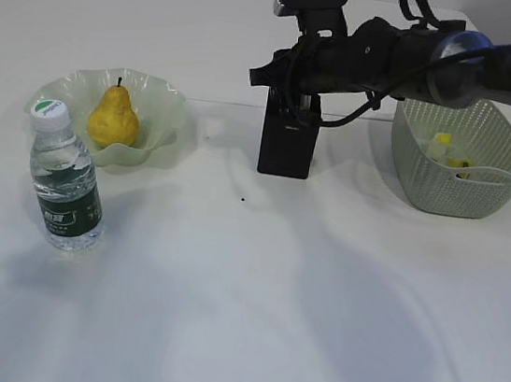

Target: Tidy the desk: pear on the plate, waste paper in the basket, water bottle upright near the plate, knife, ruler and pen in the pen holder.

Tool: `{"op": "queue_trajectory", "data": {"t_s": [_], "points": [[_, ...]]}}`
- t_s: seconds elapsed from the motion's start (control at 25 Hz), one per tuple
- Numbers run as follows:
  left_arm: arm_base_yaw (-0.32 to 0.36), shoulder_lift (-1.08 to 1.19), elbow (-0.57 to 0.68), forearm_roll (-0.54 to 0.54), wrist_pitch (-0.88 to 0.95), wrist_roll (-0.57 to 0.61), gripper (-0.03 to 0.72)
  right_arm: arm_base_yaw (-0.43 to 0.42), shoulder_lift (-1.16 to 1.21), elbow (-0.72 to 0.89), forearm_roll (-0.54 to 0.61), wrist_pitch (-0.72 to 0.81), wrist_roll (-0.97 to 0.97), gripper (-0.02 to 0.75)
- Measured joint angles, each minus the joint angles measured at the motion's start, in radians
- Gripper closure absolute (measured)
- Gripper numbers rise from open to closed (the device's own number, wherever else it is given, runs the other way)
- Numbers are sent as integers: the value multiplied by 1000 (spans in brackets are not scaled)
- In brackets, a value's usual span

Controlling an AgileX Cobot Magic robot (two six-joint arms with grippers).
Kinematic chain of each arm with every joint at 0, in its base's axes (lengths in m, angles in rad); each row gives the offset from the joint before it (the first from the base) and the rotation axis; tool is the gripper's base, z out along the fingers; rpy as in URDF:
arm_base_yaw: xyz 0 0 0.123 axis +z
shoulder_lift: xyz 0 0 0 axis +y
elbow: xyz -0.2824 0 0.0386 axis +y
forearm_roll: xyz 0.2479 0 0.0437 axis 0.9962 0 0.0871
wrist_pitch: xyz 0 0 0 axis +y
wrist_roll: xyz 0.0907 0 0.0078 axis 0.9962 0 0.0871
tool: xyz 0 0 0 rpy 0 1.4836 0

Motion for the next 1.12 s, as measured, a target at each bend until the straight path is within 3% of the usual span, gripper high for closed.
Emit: {"op": "queue_trajectory", "data": {"t_s": [0.48,0.8,0.92,1.12], "points": [[0,0,0,-1,-6,0,286,0,-153,0,38,106,0,494],[0,0,0,-37,-10,0,286,0,-279,0,39,395,0,494],[0,0,0,-39,-10,0,286,0,-305,0,-25,553,91,494],[0,0,0,-47,-12,0,286,0,-327,0,-251,788,352,494]]}}
